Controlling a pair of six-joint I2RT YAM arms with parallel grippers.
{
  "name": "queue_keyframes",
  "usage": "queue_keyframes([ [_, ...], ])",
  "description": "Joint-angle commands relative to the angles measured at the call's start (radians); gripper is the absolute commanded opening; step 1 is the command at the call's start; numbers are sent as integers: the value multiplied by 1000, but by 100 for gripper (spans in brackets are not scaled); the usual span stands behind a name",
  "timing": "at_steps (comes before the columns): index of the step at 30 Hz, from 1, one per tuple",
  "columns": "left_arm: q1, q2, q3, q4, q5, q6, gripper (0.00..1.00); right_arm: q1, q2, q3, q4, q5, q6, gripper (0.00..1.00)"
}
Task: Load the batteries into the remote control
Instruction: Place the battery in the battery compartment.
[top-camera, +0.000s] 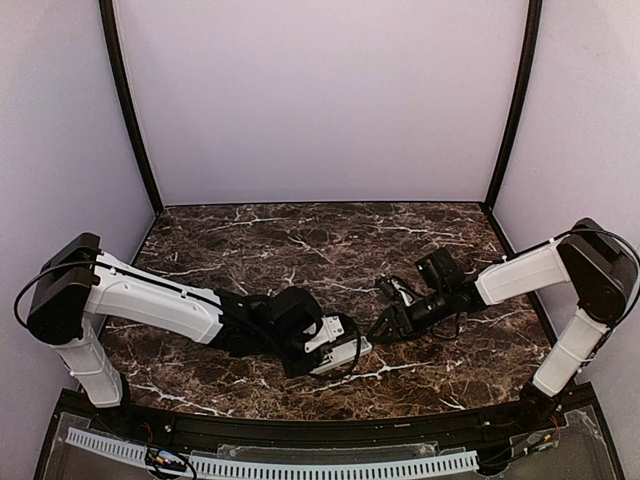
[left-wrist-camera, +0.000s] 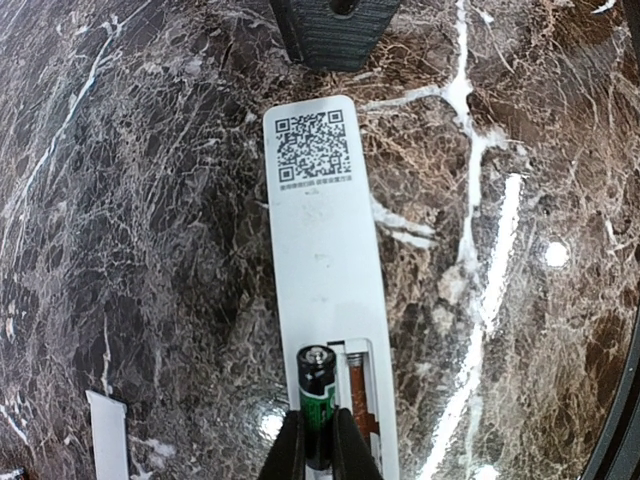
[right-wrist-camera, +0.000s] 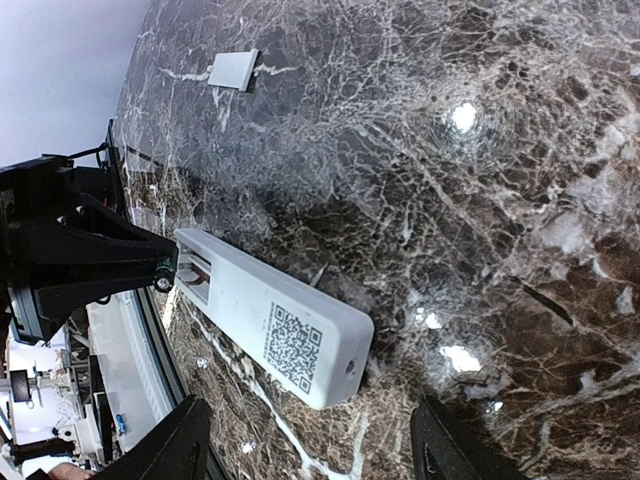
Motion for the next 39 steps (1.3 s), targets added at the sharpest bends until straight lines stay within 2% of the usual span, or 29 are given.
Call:
queue_keyframes([
  [1,-9,13,30,-38,-17,14,6,4,-14,-17,3,0,2,68],
  [16,-25,53,40,-51,-63,25,6,4,5,-21,11,-10,2,67],
  [26,-27,57,49,-77,-94,25,15,4,10,-18,12,-12,-4,67],
  [39,-37,50,64,-113,-142,28,22,3,15,-11,9,-14,-8,67],
])
